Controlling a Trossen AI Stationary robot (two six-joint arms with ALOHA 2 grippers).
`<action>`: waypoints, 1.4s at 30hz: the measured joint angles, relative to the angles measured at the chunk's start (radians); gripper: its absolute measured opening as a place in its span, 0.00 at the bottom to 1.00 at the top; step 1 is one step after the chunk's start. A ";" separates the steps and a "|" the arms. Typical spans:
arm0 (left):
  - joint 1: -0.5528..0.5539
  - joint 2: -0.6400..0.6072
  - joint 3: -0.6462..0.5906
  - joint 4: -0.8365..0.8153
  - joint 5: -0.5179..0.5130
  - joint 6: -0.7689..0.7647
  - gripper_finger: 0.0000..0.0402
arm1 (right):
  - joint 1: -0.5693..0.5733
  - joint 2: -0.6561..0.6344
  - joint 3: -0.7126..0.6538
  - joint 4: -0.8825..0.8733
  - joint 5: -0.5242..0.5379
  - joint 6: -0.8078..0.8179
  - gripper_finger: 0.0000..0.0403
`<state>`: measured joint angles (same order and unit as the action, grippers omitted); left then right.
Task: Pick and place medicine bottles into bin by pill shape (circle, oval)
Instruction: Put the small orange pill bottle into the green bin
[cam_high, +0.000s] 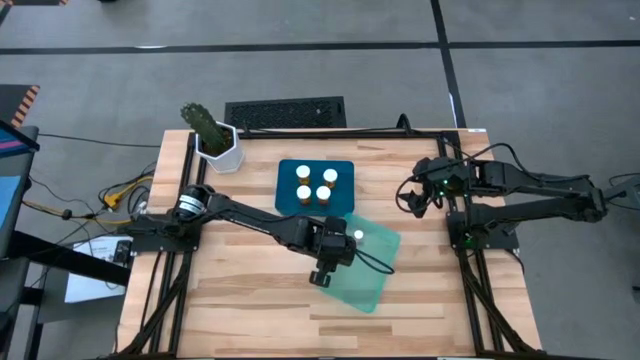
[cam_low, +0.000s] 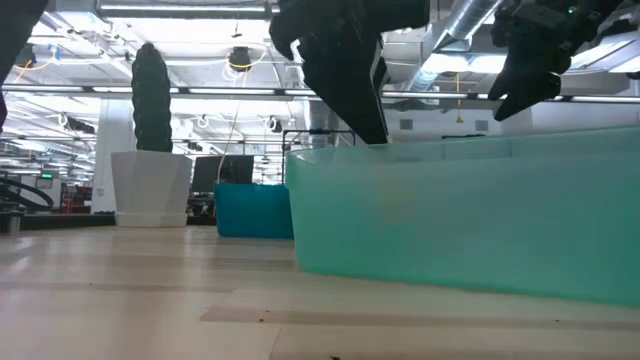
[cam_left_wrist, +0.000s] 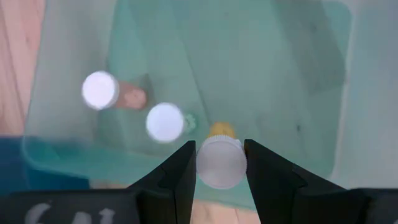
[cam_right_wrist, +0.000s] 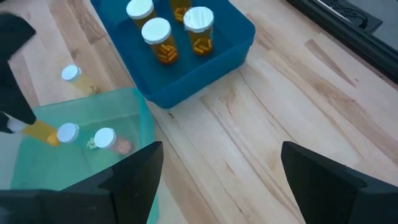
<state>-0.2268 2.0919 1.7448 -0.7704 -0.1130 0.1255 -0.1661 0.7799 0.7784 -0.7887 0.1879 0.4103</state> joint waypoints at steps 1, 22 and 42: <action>0.000 0.009 0.000 0.006 0.000 0.006 0.29 | 0.000 0.000 0.000 0.000 0.000 0.000 0.83; -0.002 0.038 0.012 -0.014 0.012 0.073 0.29 | 0.000 0.000 0.000 0.005 0.000 0.000 0.83; -0.009 0.070 0.011 -0.003 0.013 0.099 0.30 | 0.000 0.000 0.000 0.004 0.000 0.000 0.83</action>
<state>-0.2356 2.1619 1.7561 -0.7735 -0.0999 0.2245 -0.1661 0.7799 0.7784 -0.7844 0.1879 0.4107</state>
